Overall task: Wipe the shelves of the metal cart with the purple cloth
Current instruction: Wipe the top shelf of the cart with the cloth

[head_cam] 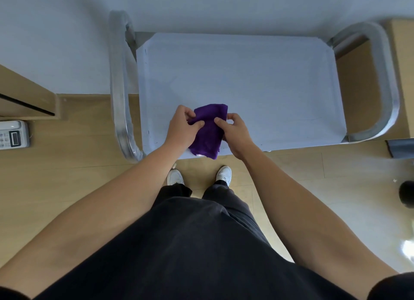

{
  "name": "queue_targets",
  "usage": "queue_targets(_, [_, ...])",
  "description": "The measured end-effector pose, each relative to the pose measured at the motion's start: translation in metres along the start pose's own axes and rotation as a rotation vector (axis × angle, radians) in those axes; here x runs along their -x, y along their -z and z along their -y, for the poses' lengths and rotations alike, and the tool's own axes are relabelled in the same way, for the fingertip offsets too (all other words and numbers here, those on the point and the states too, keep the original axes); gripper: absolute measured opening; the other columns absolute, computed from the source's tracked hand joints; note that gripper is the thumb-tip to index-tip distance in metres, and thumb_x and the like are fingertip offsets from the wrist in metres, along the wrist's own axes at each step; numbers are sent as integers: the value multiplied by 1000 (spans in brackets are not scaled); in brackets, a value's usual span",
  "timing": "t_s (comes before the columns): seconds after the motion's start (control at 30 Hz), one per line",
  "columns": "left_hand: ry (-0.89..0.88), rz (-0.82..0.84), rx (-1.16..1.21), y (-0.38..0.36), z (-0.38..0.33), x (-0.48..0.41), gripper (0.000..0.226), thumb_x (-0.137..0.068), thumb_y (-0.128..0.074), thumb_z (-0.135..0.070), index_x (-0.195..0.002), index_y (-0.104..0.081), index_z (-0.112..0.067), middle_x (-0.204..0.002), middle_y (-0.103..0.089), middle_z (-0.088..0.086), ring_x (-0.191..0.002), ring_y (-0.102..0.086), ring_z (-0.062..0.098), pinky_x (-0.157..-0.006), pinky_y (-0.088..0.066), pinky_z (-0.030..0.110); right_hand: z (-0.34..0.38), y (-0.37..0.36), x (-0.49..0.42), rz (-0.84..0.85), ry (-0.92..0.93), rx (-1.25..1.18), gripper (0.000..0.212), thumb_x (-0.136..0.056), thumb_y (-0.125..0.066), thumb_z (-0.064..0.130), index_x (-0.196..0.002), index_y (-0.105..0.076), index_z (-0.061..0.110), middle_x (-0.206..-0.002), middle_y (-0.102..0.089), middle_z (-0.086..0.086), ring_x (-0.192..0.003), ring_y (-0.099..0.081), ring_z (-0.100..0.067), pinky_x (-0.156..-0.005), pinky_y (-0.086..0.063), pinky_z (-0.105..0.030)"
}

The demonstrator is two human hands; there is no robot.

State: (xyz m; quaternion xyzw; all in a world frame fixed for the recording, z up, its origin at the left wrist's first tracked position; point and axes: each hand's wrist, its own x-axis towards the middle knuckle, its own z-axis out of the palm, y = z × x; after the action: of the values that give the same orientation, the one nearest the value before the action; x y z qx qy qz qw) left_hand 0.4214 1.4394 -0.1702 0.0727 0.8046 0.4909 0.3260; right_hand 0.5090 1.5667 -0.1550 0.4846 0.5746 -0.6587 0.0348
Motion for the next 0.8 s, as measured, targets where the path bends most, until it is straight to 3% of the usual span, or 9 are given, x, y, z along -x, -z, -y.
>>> queue_targets(0.1, [-26, -39, -27, -2, -2, 5, 34, -82, -72, -22, -101, -44, -16, -101, -54, 1, -88, -54, 17, -77, -49, 29, 4, 0, 7, 49, -1, -124, 31, -91, -61, 17, -119, -50, 5, -107, -66, -15, -91, -67, -25, -84, -58, -44])
queue_targets(0.23, [-204, -233, -254, -1, -8, 9, 25, -82, -70, -20, -91, -48, -13, -93, -49, 2, -84, -47, 19, -73, -48, 31, 10, -2, 12, 79, 29, -196, 32, -94, -58, 20, -121, -50, 4, -112, -65, -17, -92, -68, -25, -76, -58, -35])
queue_targets(0.33, [-203, -59, -149, -5, -14, 9, 9, -93, -57, -20, -97, -53, -13, -92, -59, 1, -80, -56, 15, -76, -55, 38, 15, -3, 15, 84, 72, -247, 29, -98, -45, 19, -121, -55, 4, -114, -65, -17, -90, -66, -24, -78, -56, -32])
queue_targets(0.4, [-148, 47, -40, -9, -19, 13, 22, -95, -55, -31, -110, -52, -16, -101, -61, -1, -89, -62, 14, -81, -56, 37, 16, -3, 15, 74, 119, -233, 29, -98, -41, 14, -120, -58, 6, -114, -67, -16, -93, -67, -25, -82, -56, -33])
queue_targets(0.5, [-109, 99, 33, -13, -25, 18, 41, -91, -61, -40, -120, -51, -14, -109, -62, -1, -93, -64, 16, -81, -56, 32, 13, -3, 14, 35, 206, -144, 24, -95, -52, 16, -116, -62, 8, -109, -69, -15, -97, -68, -29, -87, -57, -39])
queue_targets(0.57, [-124, 77, 12, -14, -26, 17, 37, -92, -60, -38, -117, -56, -11, -104, -65, 2, -90, -64, 19, -81, -56, 37, 13, -2, 15, -8, 227, -102, 24, -91, -62, 22, -112, -61, 10, -107, -68, -12, -90, -67, -23, -79, -57, -34])
queue_targets(0.67, [-170, 96, 2, -10, -28, 18, 29, -94, -57, -34, -103, -64, -7, -90, -68, 9, -83, -66, 25, -78, -56, 47, 11, 1, 14, -80, 166, -101, 46, -81, -75, 33, -115, -52, 12, -110, -64, -6, -94, -66, -16, -71, -55, -23])
queue_targets(0.73, [-175, 132, 11, -7, -29, 20, 28, -95, -57, -32, -99, -67, -7, -87, -69, 12, -82, -66, 27, -76, -56, 47, 10, 2, 13, -86, 83, -146, 64, -73, -80, 40, -119, -47, 10, -112, -64, -7, -101, -66, -20, -80, -58, -32])
queue_targets(0.8, [-184, 153, -4, -5, -30, 22, 28, -96, -55, -31, -98, -68, -6, -87, -69, 13, -82, -65, 27, -75, -55, 42, 8, 4, 12, -60, 27, -187, 65, -73, -80, 39, -120, -49, 6, -111, -67, -10, -101, -68, -27, -86, -58, -41])
